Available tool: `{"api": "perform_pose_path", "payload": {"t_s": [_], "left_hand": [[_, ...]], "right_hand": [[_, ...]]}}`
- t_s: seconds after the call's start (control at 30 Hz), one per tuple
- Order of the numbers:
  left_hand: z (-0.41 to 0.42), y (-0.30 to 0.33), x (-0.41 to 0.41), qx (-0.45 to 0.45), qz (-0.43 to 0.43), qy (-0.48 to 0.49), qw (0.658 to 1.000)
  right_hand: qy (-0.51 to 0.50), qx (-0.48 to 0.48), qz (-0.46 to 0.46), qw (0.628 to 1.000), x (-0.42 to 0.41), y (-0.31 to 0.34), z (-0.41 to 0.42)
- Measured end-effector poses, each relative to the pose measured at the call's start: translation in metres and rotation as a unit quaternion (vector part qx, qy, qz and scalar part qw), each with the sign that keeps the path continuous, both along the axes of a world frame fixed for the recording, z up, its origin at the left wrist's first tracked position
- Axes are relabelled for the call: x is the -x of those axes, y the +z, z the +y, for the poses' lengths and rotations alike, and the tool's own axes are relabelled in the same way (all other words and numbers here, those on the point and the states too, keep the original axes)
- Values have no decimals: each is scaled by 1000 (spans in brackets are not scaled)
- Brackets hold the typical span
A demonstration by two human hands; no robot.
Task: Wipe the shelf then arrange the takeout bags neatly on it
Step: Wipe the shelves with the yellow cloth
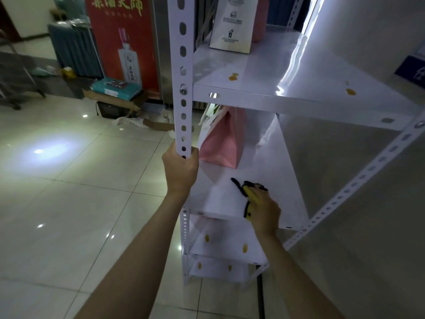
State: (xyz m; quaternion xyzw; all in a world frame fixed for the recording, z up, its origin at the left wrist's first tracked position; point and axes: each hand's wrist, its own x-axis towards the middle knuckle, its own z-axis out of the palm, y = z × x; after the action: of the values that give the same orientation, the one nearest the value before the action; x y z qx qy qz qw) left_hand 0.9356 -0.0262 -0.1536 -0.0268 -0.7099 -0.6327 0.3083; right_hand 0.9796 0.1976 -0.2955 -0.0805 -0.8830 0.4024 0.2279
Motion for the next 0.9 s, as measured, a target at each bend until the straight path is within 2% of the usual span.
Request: {"api": "perform_pose_path", "payload": {"t_s": [0.03, 0.17, 0.27, 0.33, 0.47, 0.57, 0.6, 0.7, 0.9], "left_hand": [[0, 0, 0, -1, -3, -1, 1000], [-3, 2, 0, 9, -1, -10, 1000], [-4, 2, -1, 12, -5, -21, 1000], [-4, 2, -1, 16, -3, -21, 1000], [-6, 2, -1, 19, 0, -25, 1000], [-7, 2, -1, 21, -1, -26, 999], [-7, 1, -1, 20, -2, -26, 999], [-6, 1, -1, 13, 6, -22, 1000], [-3, -1, 2, 7, 27, -9, 1000]], "right_hand": [[23, 18, 13, 999, 1, 1, -18], [124, -78, 75, 986, -2, 8, -59], [184, -125, 51, 974, -1, 7, -38], [192, -128, -1, 973, -2, 8, -18], [139, -110, -72, 982, -5, 13, 29], [81, -156, -54, 983, -6, 8, 59], [51, -129, -63, 988, -7, 10, 62], [-31, -118, -67, 990, -4, 8, 58], [-93, -133, -50, 986, 9, -2, 25]]}}
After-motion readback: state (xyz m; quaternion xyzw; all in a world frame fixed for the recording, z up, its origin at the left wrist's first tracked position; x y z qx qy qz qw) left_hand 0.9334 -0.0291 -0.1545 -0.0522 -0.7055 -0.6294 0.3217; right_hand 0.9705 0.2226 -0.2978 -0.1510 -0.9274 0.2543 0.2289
